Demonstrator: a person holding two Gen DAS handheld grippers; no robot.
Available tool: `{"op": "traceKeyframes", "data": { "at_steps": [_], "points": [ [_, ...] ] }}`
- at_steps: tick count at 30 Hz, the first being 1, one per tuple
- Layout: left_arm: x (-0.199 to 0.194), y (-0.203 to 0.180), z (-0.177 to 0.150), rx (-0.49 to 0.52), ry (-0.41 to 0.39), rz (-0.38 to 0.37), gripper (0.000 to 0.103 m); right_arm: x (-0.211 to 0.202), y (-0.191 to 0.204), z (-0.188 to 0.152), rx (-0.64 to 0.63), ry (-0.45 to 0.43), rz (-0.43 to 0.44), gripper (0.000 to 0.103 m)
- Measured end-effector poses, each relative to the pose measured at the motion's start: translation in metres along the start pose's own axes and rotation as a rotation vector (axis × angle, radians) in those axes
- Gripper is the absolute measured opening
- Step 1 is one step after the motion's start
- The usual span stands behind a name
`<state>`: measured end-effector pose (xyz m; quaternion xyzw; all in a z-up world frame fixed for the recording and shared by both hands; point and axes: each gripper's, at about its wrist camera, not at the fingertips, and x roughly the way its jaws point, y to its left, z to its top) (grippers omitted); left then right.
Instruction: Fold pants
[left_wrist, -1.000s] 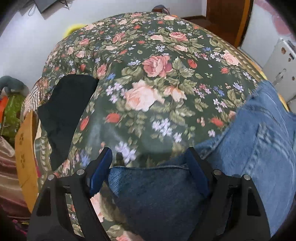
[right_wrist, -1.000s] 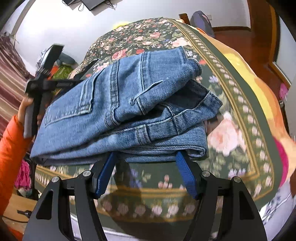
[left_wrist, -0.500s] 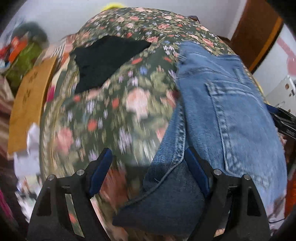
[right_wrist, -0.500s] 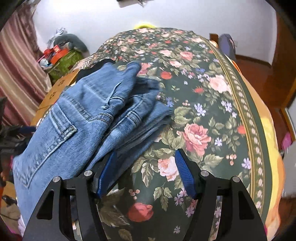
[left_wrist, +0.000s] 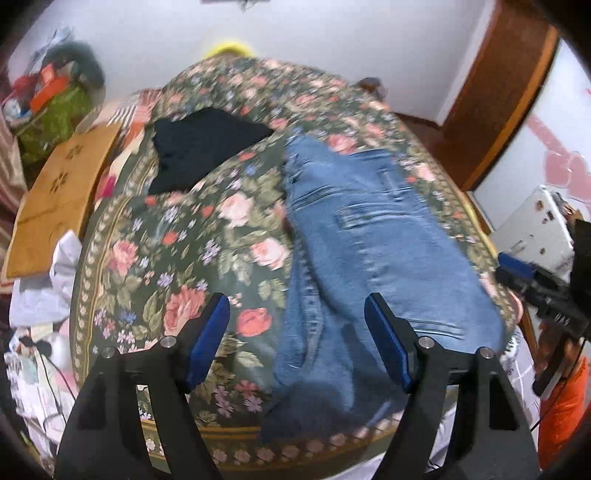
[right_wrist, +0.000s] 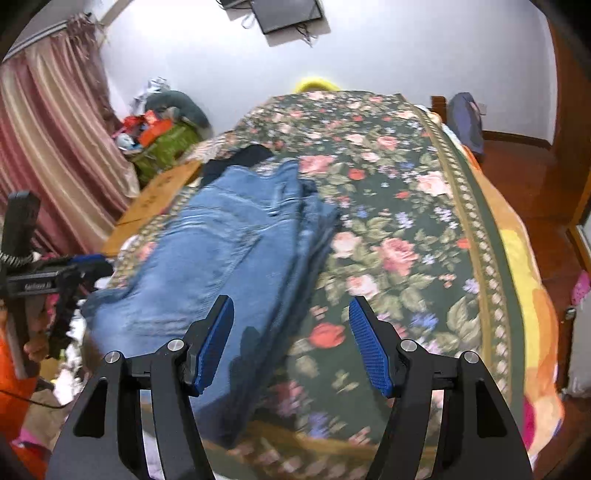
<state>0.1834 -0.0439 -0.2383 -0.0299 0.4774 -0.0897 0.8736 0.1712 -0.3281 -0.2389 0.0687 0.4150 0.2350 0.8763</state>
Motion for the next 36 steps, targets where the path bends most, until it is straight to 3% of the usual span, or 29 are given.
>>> {"op": "traceKeyframes", "data": {
  "at_steps": [1,4,5,6,7,14,17,18,25,27,34,35,36],
  "points": [
    [-0.002,-0.006,-0.002,0.027,0.0,-0.016,0.068,-0.001,0.005,-0.004,0.006,0.001,0.026,0.062],
    [0.012,-0.025,-0.011,0.119,0.05,-0.014,0.042,0.008,0.014,-0.016,0.011,0.024,0.066,0.055],
    [0.02,-0.027,-0.015,0.132,0.071,0.004,0.033,0.013,0.017,-0.021,0.006,0.04,0.067,0.045],
    [0.026,-0.028,-0.019,0.142,0.078,0.023,0.033,0.02,0.019,-0.025,0.0,0.061,0.064,0.035],
    [0.029,-0.027,-0.023,0.149,0.068,0.029,0.034,0.027,0.02,-0.03,0.002,0.08,0.074,0.032],
    [0.028,-0.016,-0.013,0.13,0.083,0.006,0.034,0.028,0.02,-0.032,-0.028,0.115,0.065,0.029],
    [0.024,-0.012,0.007,0.168,0.037,0.135,0.032,0.019,0.015,-0.016,-0.02,0.104,0.066,0.029],
    [0.024,-0.009,0.014,0.166,0.031,0.138,0.032,0.016,0.014,-0.009,-0.02,0.082,0.061,0.029],
    [0.04,-0.001,0.073,0.19,-0.012,0.069,0.033,0.033,0.004,0.055,-0.041,-0.019,0.001,0.046],
    [0.058,0.004,0.091,0.168,0.004,0.045,0.04,0.048,0.002,0.07,-0.055,-0.015,0.005,0.046],
    [0.141,0.015,0.132,0.14,0.142,-0.046,0.04,0.124,-0.011,0.11,-0.06,0.031,0.033,0.046],
    [0.147,0.015,0.134,0.14,0.157,-0.062,0.04,0.137,-0.015,0.112,-0.055,0.051,0.027,0.045],
    [0.153,0.014,0.136,0.139,0.165,-0.08,0.04,0.146,-0.017,0.113,-0.049,0.068,0.026,0.037]
  ]
}}
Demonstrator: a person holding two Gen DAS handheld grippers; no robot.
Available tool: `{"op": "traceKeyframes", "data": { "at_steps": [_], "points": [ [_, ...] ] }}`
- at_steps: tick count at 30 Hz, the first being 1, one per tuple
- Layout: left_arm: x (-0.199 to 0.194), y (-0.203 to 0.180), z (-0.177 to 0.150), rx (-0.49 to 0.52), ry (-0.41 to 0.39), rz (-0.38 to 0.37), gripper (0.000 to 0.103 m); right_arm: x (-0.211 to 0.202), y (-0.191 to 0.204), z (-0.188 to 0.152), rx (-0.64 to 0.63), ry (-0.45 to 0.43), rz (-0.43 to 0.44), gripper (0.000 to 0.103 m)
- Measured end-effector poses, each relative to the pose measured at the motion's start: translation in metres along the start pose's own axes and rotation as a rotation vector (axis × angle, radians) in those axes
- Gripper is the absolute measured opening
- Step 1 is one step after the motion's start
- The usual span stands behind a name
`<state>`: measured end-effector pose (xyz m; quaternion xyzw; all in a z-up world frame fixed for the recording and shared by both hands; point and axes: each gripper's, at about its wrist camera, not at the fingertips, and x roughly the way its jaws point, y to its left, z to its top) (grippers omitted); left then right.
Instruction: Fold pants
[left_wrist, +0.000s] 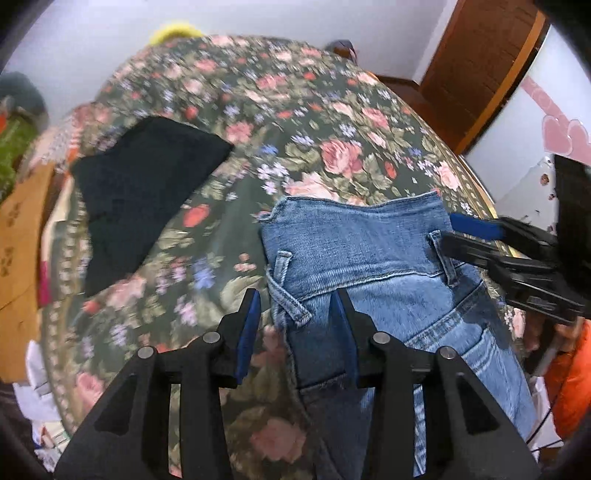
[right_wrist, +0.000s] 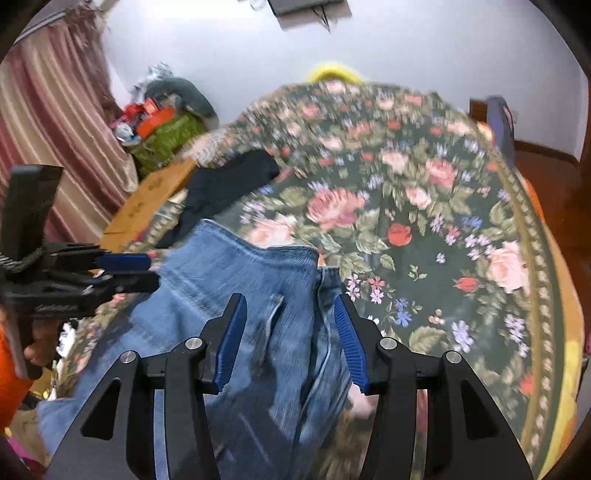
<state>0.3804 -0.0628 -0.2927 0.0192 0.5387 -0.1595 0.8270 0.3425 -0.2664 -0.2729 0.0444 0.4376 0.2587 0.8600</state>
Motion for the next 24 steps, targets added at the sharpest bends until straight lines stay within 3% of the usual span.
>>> {"op": "traceKeyframes", "data": {
  "at_steps": [2,3,6,10,15,20,22,24],
  "points": [
    [0.002,-0.002,0.004,0.013,-0.003,-0.011,0.038,0.018,-0.005,-0.001,0.014,0.042,0.032,0.023],
    [0.003,-0.005,0.005,0.023,0.004,-0.017,0.026,0.023,-0.008,-0.002,0.024,0.039,0.042,0.02],
    [0.0,-0.022,0.009,0.098,-0.027,0.015,0.012,0.011,-0.007,-0.003,-0.002,-0.013,0.029,0.011],
    [0.012,-0.038,0.013,0.14,-0.032,0.088,0.012,-0.013,-0.01,-0.002,-0.013,-0.115,-0.029,0.011],
    [0.028,-0.038,0.014,0.115,0.009,0.1,0.012,0.016,-0.028,-0.015,0.018,0.001,-0.067,0.012],
    [-0.003,-0.038,0.011,0.109,-0.026,0.096,0.012,-0.024,-0.018,-0.006,0.001,0.001,-0.095,0.021],
    [-0.022,-0.036,0.006,0.091,-0.059,0.089,0.015,-0.045,-0.012,-0.007,-0.019,-0.021,-0.104,0.03],
    [-0.037,-0.035,0.0,0.08,-0.087,0.089,0.032,-0.06,-0.009,-0.011,-0.026,-0.038,-0.105,0.051]
  ]
}}
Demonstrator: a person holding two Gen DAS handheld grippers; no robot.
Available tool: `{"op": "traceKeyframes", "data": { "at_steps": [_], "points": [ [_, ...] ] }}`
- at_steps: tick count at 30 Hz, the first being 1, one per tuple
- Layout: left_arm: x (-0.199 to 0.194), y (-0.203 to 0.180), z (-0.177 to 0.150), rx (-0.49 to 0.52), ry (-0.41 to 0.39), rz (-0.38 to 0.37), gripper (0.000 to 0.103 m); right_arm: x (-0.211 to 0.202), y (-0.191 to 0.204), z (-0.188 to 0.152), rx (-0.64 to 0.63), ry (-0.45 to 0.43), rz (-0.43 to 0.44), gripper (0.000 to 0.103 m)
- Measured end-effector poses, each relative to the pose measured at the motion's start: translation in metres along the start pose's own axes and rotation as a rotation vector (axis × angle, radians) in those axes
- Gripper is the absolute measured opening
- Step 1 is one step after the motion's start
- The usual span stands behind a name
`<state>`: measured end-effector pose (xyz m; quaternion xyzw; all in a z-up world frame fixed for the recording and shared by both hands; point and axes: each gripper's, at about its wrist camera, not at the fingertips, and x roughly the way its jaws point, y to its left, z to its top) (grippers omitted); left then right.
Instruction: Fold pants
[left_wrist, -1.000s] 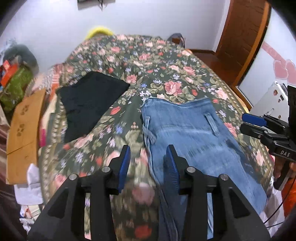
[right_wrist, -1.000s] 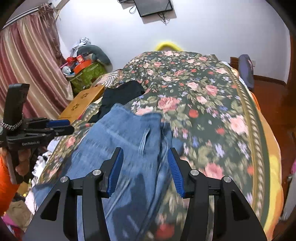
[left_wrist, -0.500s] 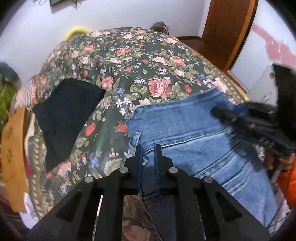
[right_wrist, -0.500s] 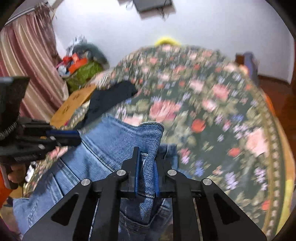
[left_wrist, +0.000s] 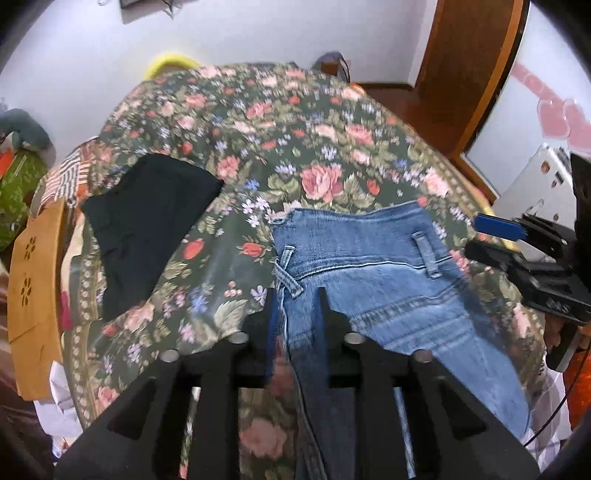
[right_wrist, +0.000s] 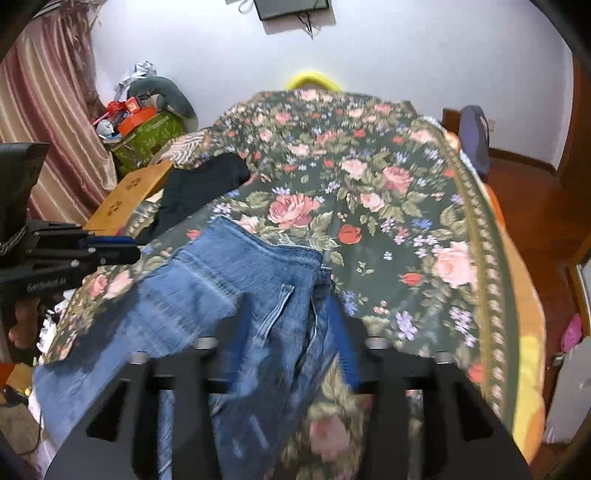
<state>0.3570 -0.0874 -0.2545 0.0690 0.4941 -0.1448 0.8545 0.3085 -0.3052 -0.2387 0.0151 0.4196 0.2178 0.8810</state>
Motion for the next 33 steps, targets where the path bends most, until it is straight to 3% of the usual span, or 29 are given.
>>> {"op": "traceKeyframes", "data": {
  "at_steps": [3,9,19,23,27,33],
  "points": [
    [-0.02,-0.001,-0.011,-0.014,-0.043,0.013,0.061,-0.018,0.005,-0.009,0.005,-0.022,0.007,0.055],
    [-0.036,-0.007,-0.038,-0.017,-0.026,0.002,0.078,-0.032,0.011,-0.039,0.078,0.02,0.022,0.056],
    [-0.006,-0.019,-0.064,0.005,0.103,-0.056,0.08,-0.008,0.002,-0.089,0.264,0.13,0.121,0.056],
    [0.013,-0.014,-0.058,-0.043,0.164,-0.111,0.08,0.006,-0.005,-0.09,0.319,0.152,0.188,0.056],
    [0.031,-0.013,-0.047,-0.068,0.223,-0.162,0.08,0.022,-0.011,-0.087,0.35,0.174,0.23,0.066],
    [0.061,-0.008,-0.033,-0.118,0.337,-0.259,0.082,0.039,-0.015,-0.077,0.361,0.179,0.282,0.073]
  ]
}}
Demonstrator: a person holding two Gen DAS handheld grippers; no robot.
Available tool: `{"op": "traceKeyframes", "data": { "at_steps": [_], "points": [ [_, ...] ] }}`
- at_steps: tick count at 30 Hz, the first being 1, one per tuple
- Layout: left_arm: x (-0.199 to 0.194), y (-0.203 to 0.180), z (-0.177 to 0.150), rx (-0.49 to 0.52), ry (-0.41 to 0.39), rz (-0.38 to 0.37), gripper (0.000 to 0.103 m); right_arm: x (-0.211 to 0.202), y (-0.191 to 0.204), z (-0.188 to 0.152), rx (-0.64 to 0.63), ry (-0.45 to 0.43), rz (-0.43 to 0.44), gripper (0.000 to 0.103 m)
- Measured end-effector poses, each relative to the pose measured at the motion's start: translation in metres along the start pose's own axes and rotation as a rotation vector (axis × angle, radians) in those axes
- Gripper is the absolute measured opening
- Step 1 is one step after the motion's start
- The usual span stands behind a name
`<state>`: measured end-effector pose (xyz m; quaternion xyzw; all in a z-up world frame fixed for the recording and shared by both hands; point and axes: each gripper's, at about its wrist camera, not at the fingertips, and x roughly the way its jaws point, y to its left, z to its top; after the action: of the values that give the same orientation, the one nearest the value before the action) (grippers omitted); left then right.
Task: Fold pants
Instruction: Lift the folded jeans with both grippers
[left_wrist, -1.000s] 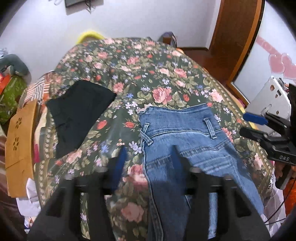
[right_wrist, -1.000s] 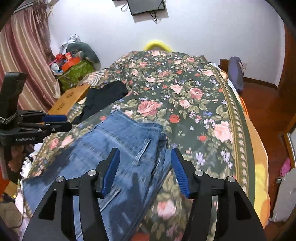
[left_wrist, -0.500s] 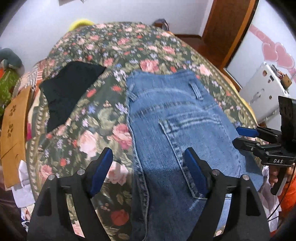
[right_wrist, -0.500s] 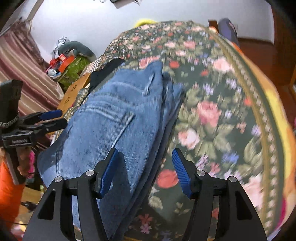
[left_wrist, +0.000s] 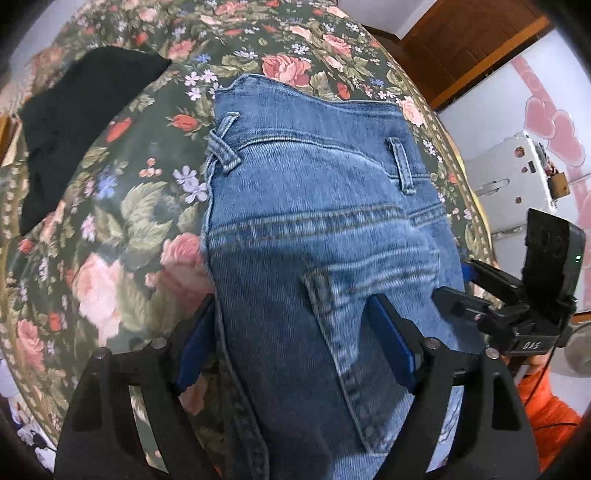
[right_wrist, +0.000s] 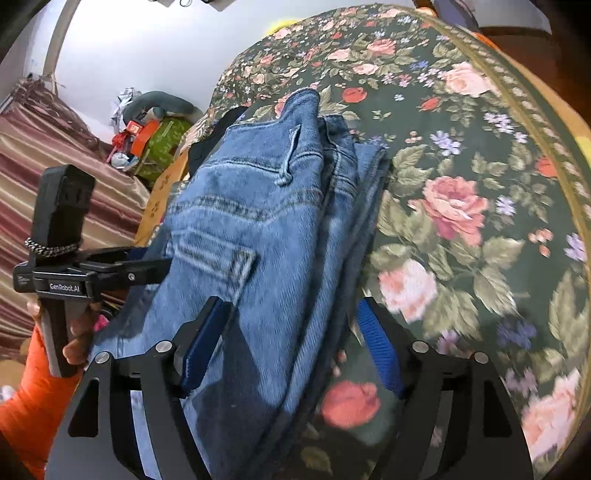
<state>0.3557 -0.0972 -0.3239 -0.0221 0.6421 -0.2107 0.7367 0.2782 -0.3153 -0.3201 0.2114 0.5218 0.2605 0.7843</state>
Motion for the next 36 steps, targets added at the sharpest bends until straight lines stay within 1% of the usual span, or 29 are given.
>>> {"op": "traceKeyframes", "data": {
  "at_steps": [4,7,8,9,10,12,14,15,17,21,24,27,30,32,36],
  "points": [
    [0.007,-0.002,0.008,0.012,0.007,-0.004,0.082,0.014,0.007,0.013,-0.026,0.014,0.015,0.073],
    [0.006,-0.005,0.011,0.023,-0.017,-0.003,0.076,0.017,0.008,0.019,-0.031,0.014,-0.003,0.068],
    [0.003,-0.006,0.011,0.03,-0.028,-0.005,0.07,0.016,0.007,0.02,-0.02,0.016,0.006,0.063],
    [-0.002,-0.01,0.008,0.053,-0.054,0.007,0.064,0.015,0.005,0.021,-0.01,0.02,0.013,0.056],
    [-0.007,-0.013,0.005,0.077,-0.074,0.022,0.06,0.012,0.005,0.021,-0.01,0.016,0.016,0.053],
    [-0.014,-0.02,-0.002,0.119,-0.109,0.057,0.053,0.003,0.008,0.019,-0.035,-0.002,0.009,0.041],
    [-0.02,-0.025,-0.01,0.128,-0.131,0.067,0.05,-0.002,0.015,0.015,-0.063,-0.009,0.001,0.037],
    [-0.024,-0.026,-0.014,0.134,-0.145,0.074,0.046,-0.005,0.02,0.014,-0.084,-0.014,-0.008,0.033],
    [-0.035,-0.03,-0.025,0.147,-0.183,0.081,0.043,-0.013,0.032,0.009,-0.125,-0.034,-0.022,0.03],
    [-0.069,-0.032,-0.043,0.14,-0.271,0.075,0.039,-0.027,0.055,0.007,-0.194,-0.072,-0.03,0.029],
    [-0.094,-0.036,-0.048,0.154,-0.341,0.107,0.039,-0.04,0.07,0.014,-0.224,-0.106,-0.01,0.028],
    [-0.124,-0.035,-0.05,0.153,-0.425,0.134,0.039,-0.052,0.097,0.025,-0.287,-0.155,-0.008,0.028],
    [-0.153,-0.029,-0.046,0.15,-0.505,0.169,0.039,-0.056,0.12,0.041,-0.334,-0.194,0.004,0.028],
    [-0.168,-0.022,-0.04,0.139,-0.54,0.18,0.039,-0.057,0.137,0.056,-0.378,-0.217,0.01,0.028],
    [-0.2,0.003,-0.022,0.101,-0.617,0.205,0.039,-0.052,0.167,0.082,-0.445,-0.25,0.015,0.028]
  ]
}}
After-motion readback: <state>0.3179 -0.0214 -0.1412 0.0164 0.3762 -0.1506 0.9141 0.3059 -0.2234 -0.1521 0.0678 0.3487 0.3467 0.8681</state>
